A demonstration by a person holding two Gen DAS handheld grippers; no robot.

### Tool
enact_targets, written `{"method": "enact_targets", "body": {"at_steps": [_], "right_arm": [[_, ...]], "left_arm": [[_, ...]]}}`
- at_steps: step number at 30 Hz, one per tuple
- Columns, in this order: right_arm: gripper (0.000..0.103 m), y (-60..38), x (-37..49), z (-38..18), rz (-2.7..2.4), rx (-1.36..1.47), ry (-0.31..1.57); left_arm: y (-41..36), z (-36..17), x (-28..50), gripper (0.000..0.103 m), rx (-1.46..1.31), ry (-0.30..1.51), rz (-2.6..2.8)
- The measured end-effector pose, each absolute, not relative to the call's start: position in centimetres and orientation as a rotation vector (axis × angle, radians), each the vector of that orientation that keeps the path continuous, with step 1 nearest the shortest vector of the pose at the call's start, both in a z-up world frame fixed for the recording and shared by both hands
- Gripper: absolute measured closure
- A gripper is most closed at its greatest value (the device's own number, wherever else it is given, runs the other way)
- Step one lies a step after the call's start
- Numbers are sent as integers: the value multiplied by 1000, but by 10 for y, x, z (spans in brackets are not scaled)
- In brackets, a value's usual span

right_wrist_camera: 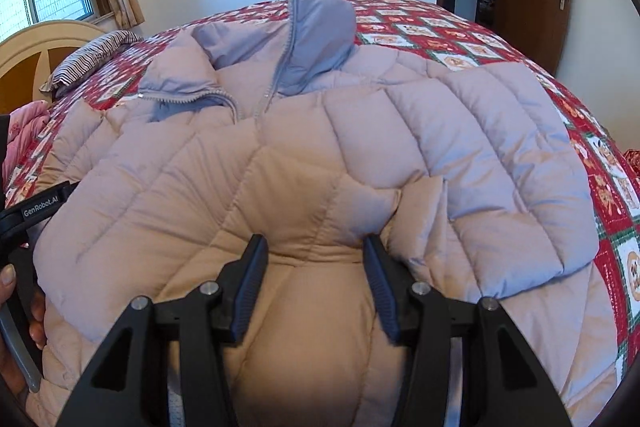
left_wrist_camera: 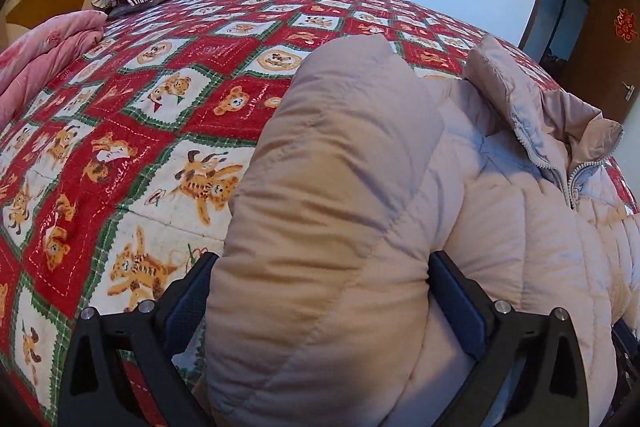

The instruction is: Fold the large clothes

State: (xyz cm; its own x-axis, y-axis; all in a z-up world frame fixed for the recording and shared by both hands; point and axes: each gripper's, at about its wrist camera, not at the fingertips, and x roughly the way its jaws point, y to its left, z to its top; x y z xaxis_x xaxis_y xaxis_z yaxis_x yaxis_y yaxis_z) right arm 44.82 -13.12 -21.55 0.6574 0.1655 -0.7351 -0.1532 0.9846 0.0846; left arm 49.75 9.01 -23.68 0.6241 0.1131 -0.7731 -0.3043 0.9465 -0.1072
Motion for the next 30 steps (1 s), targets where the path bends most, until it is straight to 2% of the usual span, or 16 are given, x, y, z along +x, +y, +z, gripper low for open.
{"method": "enact_targets", "body": {"at_steps": [21,25,28,30], "right_arm": [[50,-117,448,-219,123,-87,830],[49,-117,448,-215,137,-84,843],[46,-126,439,-199,161,-46,832],[43,-128,430,-177,146,-19,758]], "left_arm": [[90,-236,499,1,-221,867,249],[90,-217,486,1,-175,861,253],[103,-185,464,1,-187,761,223],[114,-167,461,1,-218,694,218]]}}
